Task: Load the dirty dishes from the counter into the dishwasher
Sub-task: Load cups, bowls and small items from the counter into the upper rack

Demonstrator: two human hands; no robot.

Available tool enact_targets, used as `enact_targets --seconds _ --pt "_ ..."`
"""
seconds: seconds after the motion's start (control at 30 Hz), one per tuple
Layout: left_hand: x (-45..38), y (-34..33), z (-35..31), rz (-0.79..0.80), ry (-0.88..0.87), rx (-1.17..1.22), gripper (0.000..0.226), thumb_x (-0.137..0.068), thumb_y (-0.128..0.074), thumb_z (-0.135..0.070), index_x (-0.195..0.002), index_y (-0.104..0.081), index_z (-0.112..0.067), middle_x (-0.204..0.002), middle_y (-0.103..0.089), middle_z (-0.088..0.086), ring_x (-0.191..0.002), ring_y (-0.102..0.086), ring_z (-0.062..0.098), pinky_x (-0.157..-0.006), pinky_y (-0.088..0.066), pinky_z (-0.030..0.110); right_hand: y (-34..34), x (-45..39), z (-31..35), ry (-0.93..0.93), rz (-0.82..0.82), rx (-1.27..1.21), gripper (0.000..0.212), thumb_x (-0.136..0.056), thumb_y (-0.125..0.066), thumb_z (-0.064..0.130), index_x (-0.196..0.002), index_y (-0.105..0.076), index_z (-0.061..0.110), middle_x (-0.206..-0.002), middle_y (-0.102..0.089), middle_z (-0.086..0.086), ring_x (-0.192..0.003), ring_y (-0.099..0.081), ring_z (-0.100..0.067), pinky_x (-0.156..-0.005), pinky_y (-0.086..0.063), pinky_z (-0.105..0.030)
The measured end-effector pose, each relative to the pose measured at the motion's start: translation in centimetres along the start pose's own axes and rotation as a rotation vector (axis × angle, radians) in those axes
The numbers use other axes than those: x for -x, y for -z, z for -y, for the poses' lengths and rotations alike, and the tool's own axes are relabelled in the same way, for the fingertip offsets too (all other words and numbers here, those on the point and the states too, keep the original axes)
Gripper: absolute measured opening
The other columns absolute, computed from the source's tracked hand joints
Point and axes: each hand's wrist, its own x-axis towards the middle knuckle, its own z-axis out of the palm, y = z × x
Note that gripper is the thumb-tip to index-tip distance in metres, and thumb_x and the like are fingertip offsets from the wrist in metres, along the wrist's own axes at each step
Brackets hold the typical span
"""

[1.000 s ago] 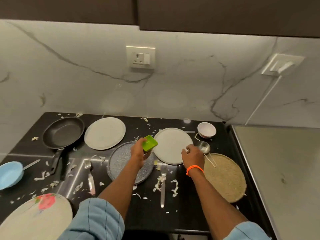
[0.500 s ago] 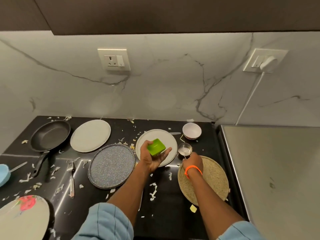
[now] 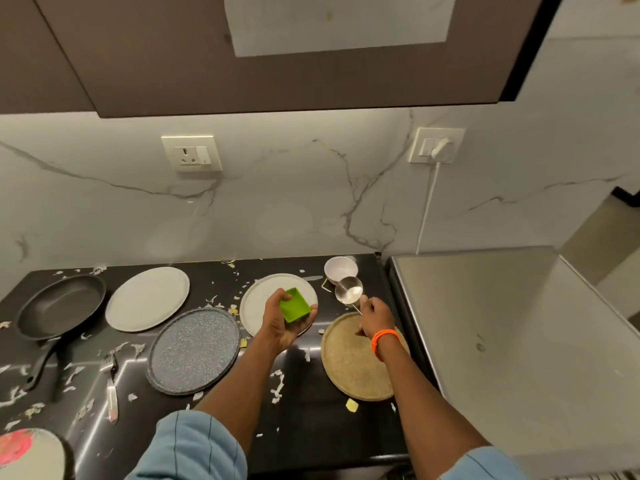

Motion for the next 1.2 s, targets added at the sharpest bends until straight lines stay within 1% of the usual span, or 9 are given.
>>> enact_targets --seconds 0.1,0.23,0.37,0.47,0.53,0.67,0.83,1.03,1.2 --pt "1.3 -0.6 1.8 0.066 0.027 -0.105 0.059 -0.080 -0.066 -0.023 -0.133 -0.047 -0.008 -0.123 -0.052 0.026 -0.109 -0.064 0.045 -0.090 -0.056 0.059 1.6 2.2 -0.6 0.004 0.072 -0.151 0.035 -0.105 -0.046 0.037 -0.092 -0.058 0.007 -0.066 -0.051 -0.007 -0.053 -0.052 -0.014 -0.062 -0.060 -0.038" --pt "4.2 -0.8 3.9 0.157 0.042 -0.115 0.059 -0.078 -0.073 -0.027 -0.130 -0.049 -0.012 -0.125 -0.051 0.023 -0.115 -0.061 0.049 -0.092 -0.053 0.066 3.1 7.1 -1.8 0.024 0.152 -0.205 0.027 -0.104 -0.049 0.034 -0.092 -0.062 0.014 -0.077 -0.055 -0.007 -0.066 -0.056 -0.017 -0.063 -0.055 -0.033" --pt "7.0 0.3 5.4 0.288 0.078 -0.156 0.049 -0.081 -0.073 -0.025 -0.125 -0.056 -0.009 -0.122 -0.056 0.023 -0.114 -0.060 0.044 -0.091 -0.055 0.062 4.4 11.9 -3.6 0.036 0.219 -0.214 0.020 -0.101 -0.058 0.020 -0.084 -0.061 0.011 -0.090 -0.062 -0.011 -0.084 -0.065 -0.023 -0.067 -0.056 -0.031" --pt "8.6 1.3 6.5 0.360 0.154 -0.224 0.058 -0.081 -0.075 -0.024 -0.133 -0.055 -0.008 -0.132 -0.056 0.027 -0.116 -0.061 0.046 -0.091 -0.056 0.060 5.3 15.4 -5.1 0.033 0.204 -0.221 0.019 -0.093 -0.069 0.010 -0.074 -0.064 0.006 -0.107 -0.067 -0.012 -0.097 -0.069 -0.034 -0.080 -0.060 -0.042" --pt "9.6 1.8 7.6 0.396 0.196 -0.262 0.061 -0.081 -0.075 -0.024 -0.136 -0.053 -0.009 -0.135 -0.054 0.028 -0.116 -0.061 0.047 -0.091 -0.056 0.060 6.1 17.5 -6.2 0.021 0.162 -0.199 0.019 -0.088 -0.073 0.005 -0.071 -0.066 0.006 -0.104 -0.068 -0.011 -0.094 -0.069 -0.037 -0.086 -0.058 -0.052" --pt "11.8 1.8 10.2 0.404 0.243 -0.367 0.057 -0.083 -0.077 -0.025 -0.132 -0.051 -0.012 -0.130 -0.054 0.024 -0.113 -0.062 0.043 -0.089 -0.058 0.058 7.9 21.0 -7.5 0.050 0.114 -0.112 0.025 -0.085 -0.076 0.006 -0.064 -0.065 0.011 -0.079 -0.062 -0.013 -0.073 -0.054 -0.028 -0.069 -0.051 -0.042" --pt "13.8 0.7 14.4 0.442 0.307 -0.547 0.074 -0.067 -0.090 -0.027 -0.129 -0.054 -0.009 -0.128 -0.060 0.025 -0.109 -0.067 0.041 -0.089 -0.059 0.054 10.9 24.4 -8.8 0.058 0.036 -0.089 0.021 -0.077 -0.080 -0.001 -0.066 -0.062 0.003 -0.074 -0.060 -0.020 -0.074 -0.064 -0.034 -0.080 -0.057 -0.053" --pt "15.0 -2.5 21.1 0.522 0.346 -0.767 0.061 -0.074 -0.088 -0.026 -0.126 -0.062 -0.008 -0.114 -0.071 0.018 -0.103 -0.069 0.033 -0.096 -0.056 0.049 17.0 27.2 -12.4 0.045 -0.108 0.046 0.027 -0.068 -0.088 0.008 -0.061 -0.063 0.005 -0.063 -0.062 0.001 -0.060 -0.057 -0.011 -0.060 -0.051 -0.025" --pt "17.1 -6.1 29.0 0.619 0.432 -0.872 0.055 -0.075 -0.088 -0.035 -0.120 -0.068 -0.010 -0.115 -0.073 0.019 -0.105 -0.071 0.034 -0.094 -0.057 0.051 23.0 29.3 -16.3 -0.025 -0.190 0.107 0.023 -0.065 -0.085 0.003 -0.062 -0.063 0.006 -0.064 -0.063 -0.006 -0.058 -0.058 -0.013 -0.059 -0.052 -0.031"
